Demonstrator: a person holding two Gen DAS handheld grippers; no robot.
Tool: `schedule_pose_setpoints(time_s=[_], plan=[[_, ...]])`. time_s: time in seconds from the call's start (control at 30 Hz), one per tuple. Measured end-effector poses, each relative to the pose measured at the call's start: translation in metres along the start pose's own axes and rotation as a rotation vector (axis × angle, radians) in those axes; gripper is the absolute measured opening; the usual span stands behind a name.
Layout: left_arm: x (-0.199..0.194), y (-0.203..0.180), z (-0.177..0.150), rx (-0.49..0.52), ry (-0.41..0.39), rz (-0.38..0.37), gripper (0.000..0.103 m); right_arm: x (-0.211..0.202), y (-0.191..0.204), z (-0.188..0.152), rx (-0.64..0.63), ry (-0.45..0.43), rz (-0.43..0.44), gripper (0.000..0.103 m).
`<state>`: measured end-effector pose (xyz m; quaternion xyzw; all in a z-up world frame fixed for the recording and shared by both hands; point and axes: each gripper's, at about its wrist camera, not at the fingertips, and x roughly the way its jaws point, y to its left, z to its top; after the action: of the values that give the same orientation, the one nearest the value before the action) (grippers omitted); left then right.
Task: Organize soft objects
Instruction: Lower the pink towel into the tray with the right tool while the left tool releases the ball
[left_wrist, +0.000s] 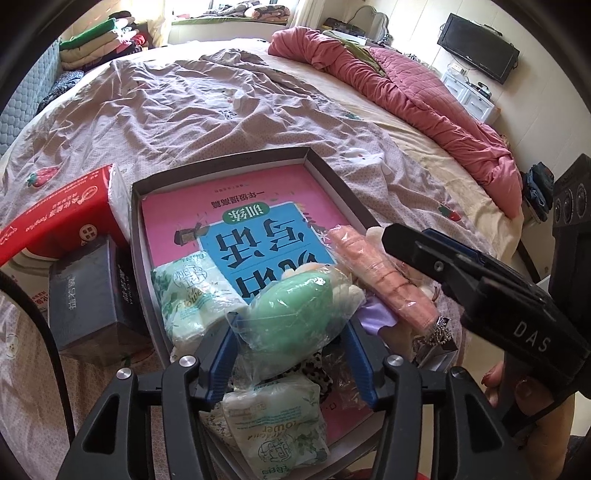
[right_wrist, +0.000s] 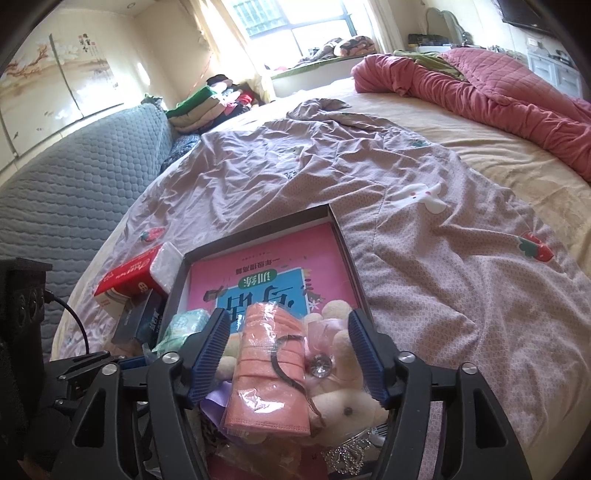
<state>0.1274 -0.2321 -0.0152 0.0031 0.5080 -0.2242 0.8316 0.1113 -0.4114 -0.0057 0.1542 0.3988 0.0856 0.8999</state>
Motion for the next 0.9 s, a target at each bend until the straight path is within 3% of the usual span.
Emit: schedule_pose_setpoints(time_s=[0.9], plan=[[-0.038,0.016,0.003,-0.043,-0.06,0.014,0.075,-0.011,0.011,0.003,-0.07,-0.007,-0.09,0.077]])
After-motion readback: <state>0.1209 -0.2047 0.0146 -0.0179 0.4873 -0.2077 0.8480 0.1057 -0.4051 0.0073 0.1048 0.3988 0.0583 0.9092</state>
